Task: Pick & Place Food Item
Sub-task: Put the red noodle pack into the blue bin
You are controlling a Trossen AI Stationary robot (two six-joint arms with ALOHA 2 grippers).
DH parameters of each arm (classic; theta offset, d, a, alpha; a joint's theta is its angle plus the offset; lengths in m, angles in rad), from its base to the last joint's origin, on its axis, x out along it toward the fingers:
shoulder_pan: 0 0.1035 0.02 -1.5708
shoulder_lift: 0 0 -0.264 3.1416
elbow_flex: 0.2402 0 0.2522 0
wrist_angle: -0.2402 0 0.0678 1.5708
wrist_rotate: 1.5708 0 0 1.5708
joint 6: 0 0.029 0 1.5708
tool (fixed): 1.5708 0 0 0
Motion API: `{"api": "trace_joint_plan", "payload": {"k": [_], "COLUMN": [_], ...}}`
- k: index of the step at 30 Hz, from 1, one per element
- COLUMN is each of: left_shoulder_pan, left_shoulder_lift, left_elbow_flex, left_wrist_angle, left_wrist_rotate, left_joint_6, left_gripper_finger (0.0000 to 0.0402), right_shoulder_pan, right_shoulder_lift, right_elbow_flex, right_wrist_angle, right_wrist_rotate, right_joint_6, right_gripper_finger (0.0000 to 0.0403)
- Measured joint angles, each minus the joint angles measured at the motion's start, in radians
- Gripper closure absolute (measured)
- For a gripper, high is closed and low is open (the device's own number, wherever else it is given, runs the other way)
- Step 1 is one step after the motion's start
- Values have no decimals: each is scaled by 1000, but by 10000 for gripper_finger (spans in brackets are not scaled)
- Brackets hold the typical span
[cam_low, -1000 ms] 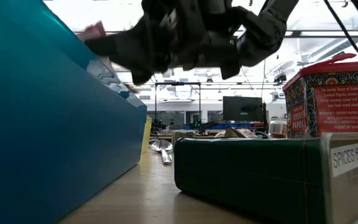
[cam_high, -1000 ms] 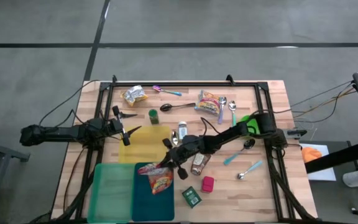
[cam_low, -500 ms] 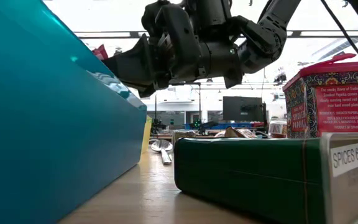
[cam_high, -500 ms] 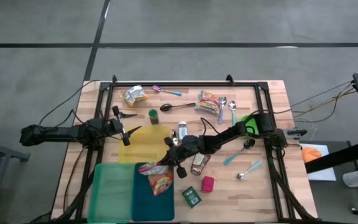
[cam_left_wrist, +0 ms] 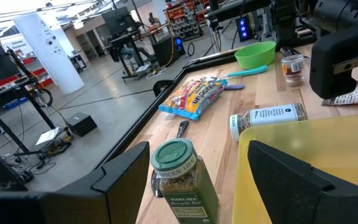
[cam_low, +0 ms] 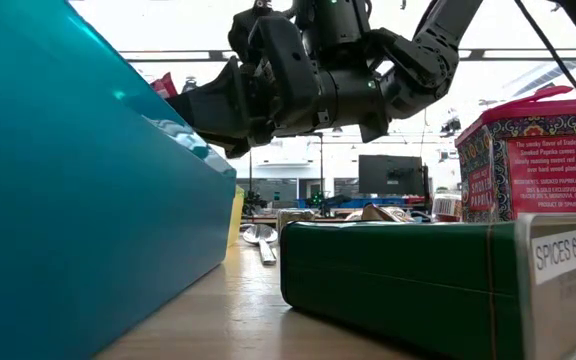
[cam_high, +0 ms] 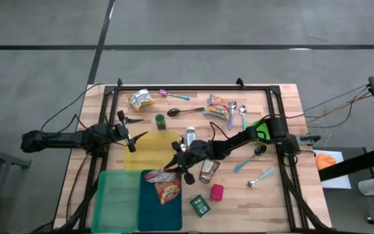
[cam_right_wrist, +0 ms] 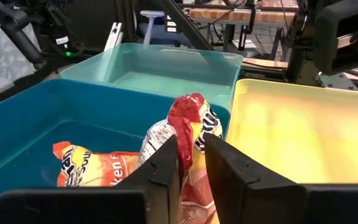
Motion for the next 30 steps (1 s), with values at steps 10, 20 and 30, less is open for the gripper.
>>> {"api": "trace_joint_plan", "payload": {"k": [10,20,30], "left_shoulder_pan": [0,0,0], "left_shoulder_lift": [0,0,0], "left_elbow_flex": [0,0,0], "left_wrist_angle": [0,0,0], "left_wrist_rotate": [0,0,0], "left_joint_6": [0,0,0], "left_gripper_finger": [126,126,126], "right_shoulder_pan": [0,0,7], "right_shoulder_lift": [0,1,1], "right_elbow_flex": [0,-1,-1], "right_wrist_angle": [-2,-2,-2], "right_wrist_rotate": [0,0,-3], "right_joint_6": [38,41,41], "right_gripper_finger": [261,169,145]}}
